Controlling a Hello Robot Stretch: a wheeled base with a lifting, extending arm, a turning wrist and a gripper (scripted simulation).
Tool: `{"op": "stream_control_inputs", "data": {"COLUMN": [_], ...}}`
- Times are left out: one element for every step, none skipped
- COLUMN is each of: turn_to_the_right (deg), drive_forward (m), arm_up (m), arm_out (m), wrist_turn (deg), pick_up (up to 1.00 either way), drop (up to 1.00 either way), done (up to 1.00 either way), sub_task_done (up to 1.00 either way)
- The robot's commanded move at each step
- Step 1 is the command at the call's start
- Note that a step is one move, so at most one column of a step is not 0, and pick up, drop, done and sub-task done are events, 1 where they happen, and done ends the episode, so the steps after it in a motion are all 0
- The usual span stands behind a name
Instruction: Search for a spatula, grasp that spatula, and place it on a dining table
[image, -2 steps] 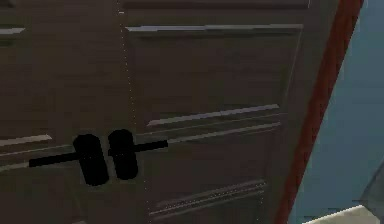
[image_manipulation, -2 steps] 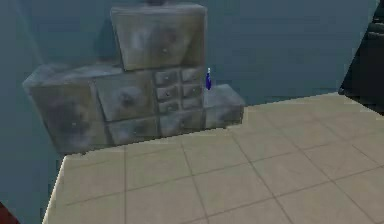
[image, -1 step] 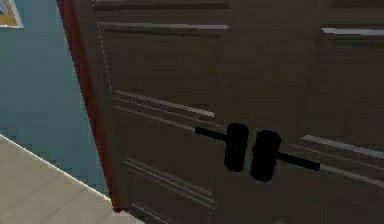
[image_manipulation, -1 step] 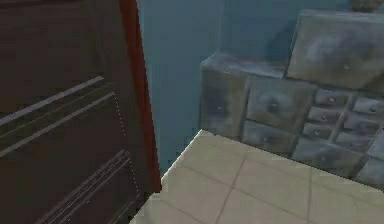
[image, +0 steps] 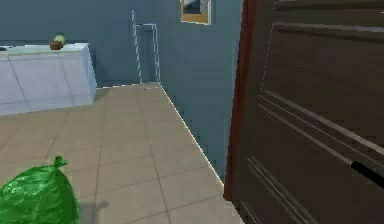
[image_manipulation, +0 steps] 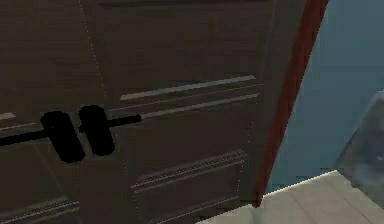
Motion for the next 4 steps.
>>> {"op": "stream_control_inputs", "data": {"turn_to_the_right": [0.0, -15.0, 0.0, -24.0], "drive_forward": [0.90, 0.00, 0.05, 0.00], "arm_up": [0.00, 0.00, 0.00, 0.00], "arm_out": [0.00, 0.00, 0.00, 0.00], "wrist_turn": [0.0, 0.0, 0.0, 0.0], "pick_up": [0.00, 0.00, 0.00, 0.00], "drop": [0.00, 0.00, 0.00, 0.00], "done": [0.00, 0.00, 0.00, 0.00], "sub_task_done": [0.00, 0.00, 0.00, 0.00]}}
